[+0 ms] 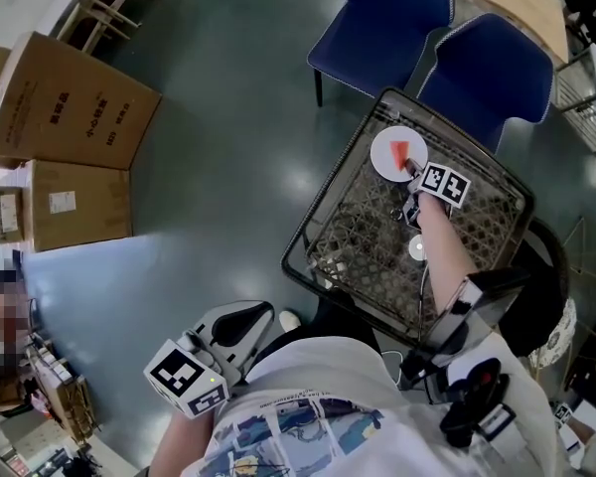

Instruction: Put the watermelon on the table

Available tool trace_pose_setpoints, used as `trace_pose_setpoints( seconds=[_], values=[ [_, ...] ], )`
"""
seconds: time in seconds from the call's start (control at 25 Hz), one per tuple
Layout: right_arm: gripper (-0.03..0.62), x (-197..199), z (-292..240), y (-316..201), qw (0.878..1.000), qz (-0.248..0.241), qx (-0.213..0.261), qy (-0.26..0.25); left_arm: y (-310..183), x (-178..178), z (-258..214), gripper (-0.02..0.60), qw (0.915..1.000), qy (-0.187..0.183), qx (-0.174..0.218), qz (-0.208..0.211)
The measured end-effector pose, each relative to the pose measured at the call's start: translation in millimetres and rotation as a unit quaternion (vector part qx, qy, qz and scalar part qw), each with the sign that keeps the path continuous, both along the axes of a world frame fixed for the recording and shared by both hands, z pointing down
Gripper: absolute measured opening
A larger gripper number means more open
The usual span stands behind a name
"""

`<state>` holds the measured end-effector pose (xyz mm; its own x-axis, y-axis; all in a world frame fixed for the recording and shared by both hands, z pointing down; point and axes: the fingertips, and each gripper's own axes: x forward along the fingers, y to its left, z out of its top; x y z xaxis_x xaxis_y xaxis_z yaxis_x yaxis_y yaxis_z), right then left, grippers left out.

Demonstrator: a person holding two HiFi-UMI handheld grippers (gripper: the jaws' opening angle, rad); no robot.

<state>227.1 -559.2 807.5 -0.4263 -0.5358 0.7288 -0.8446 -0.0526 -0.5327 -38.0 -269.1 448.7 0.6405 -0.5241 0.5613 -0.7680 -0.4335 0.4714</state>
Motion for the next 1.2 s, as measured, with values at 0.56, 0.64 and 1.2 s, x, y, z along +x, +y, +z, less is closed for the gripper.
trace_pose_setpoints(
  seconds=[0.56,0.64,1.2],
  values=[
    [0.163,14.5,6.8,3.0,0.989,-0.029,0.012,0.143,8.4,-4.9,-0.6,0.018,0.9998,-0.017,0.001,-0.006],
    [0.163,16.9,8.6,3.0,0.987,-0.036,0.015,0.158,9.5,-4.5,-0.9,0.018,0.9998,-0.017,0.002,-0.007],
    [0.161,23.0,-22.4,50.1,0.982,-0.057,0.025,0.177,23.5,-17.2,-15.0,0.018,0.9993,-0.007,0.034,0.016]
  ],
)
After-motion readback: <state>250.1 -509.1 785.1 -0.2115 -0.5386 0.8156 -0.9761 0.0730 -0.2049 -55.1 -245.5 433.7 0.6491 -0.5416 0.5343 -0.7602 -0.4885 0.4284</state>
